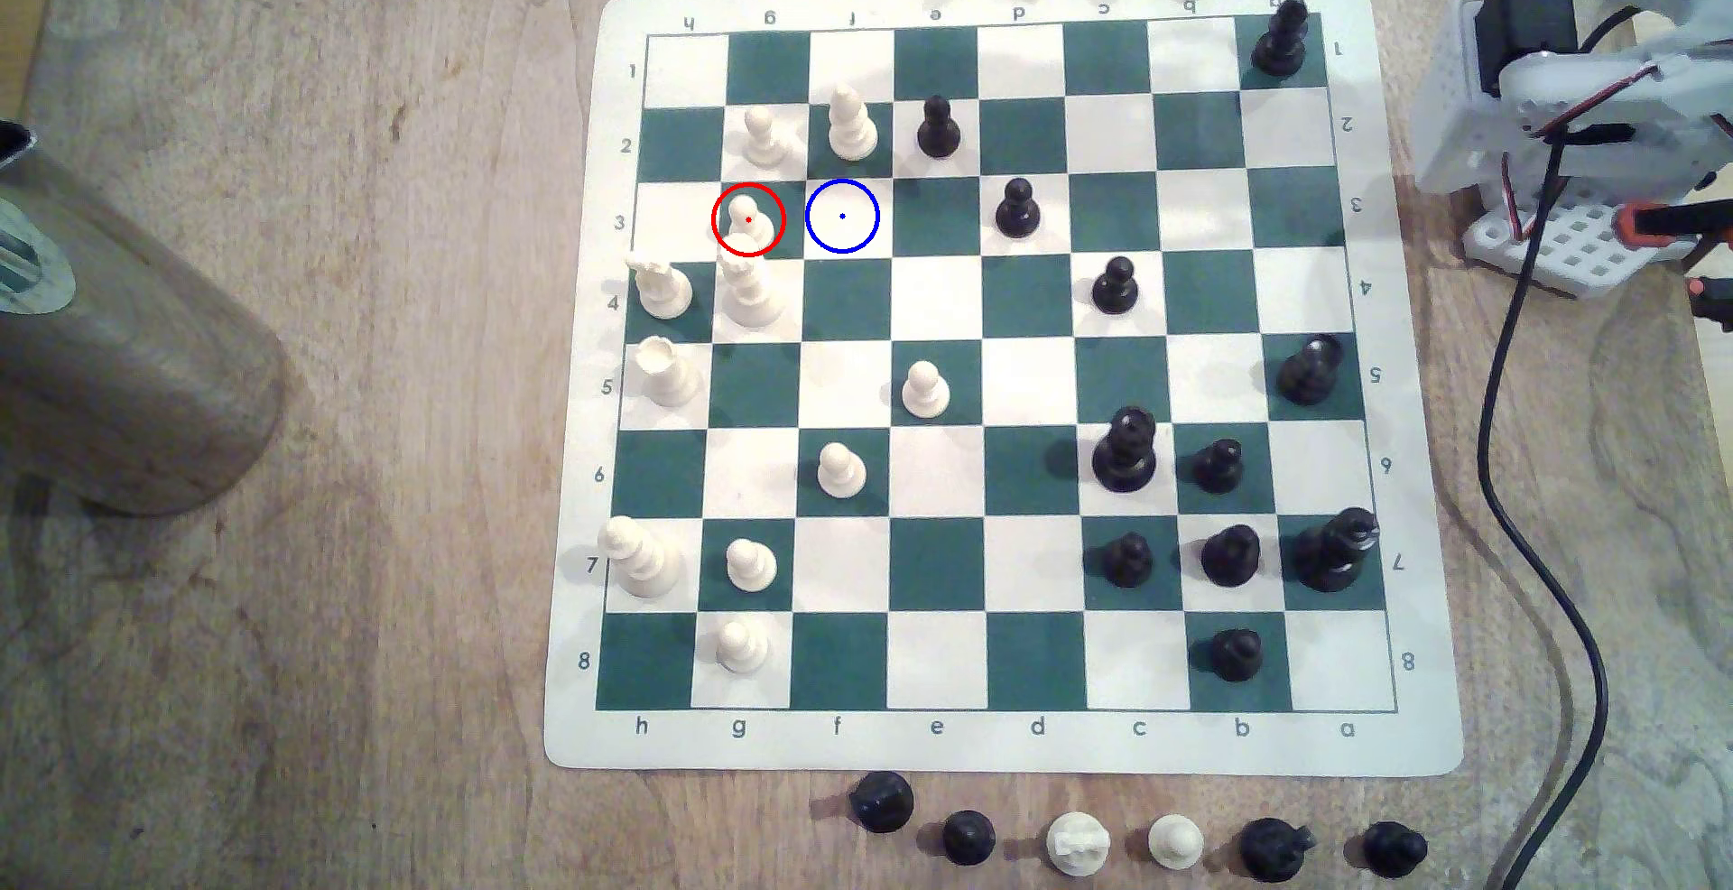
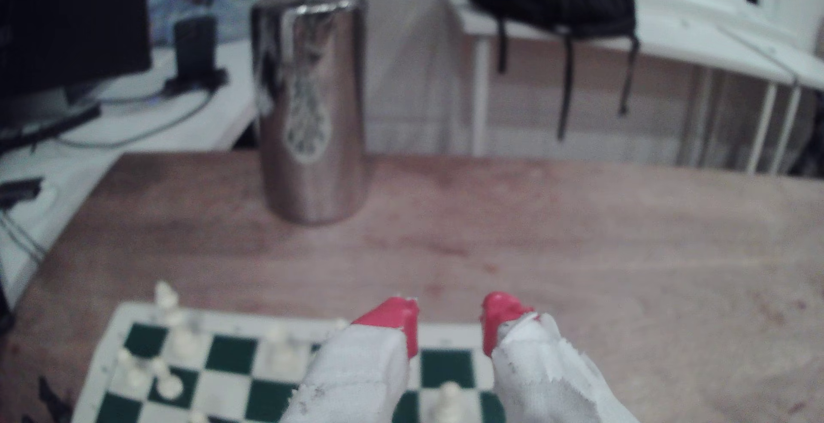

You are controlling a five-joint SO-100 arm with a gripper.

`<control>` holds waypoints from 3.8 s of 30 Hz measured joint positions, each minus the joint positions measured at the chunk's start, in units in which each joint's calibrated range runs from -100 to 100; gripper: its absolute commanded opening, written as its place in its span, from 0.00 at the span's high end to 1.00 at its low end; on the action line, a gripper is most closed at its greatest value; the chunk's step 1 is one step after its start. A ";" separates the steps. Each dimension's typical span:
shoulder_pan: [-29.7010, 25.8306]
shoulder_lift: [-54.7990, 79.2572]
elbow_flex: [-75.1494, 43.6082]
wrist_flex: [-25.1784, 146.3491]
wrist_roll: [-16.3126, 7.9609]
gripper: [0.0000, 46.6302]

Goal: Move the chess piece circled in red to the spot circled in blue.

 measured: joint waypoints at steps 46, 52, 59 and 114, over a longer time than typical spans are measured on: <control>-2.51 75.99 -40.76 -8.29 -9.62 0.79; -2.51 78.93 -41.39 -10.28 -10.40 0.79; -3.10 81.94 -43.92 -11.55 -10.55 0.79; -3.17 93.67 -44.10 -18.09 -9.91 0.92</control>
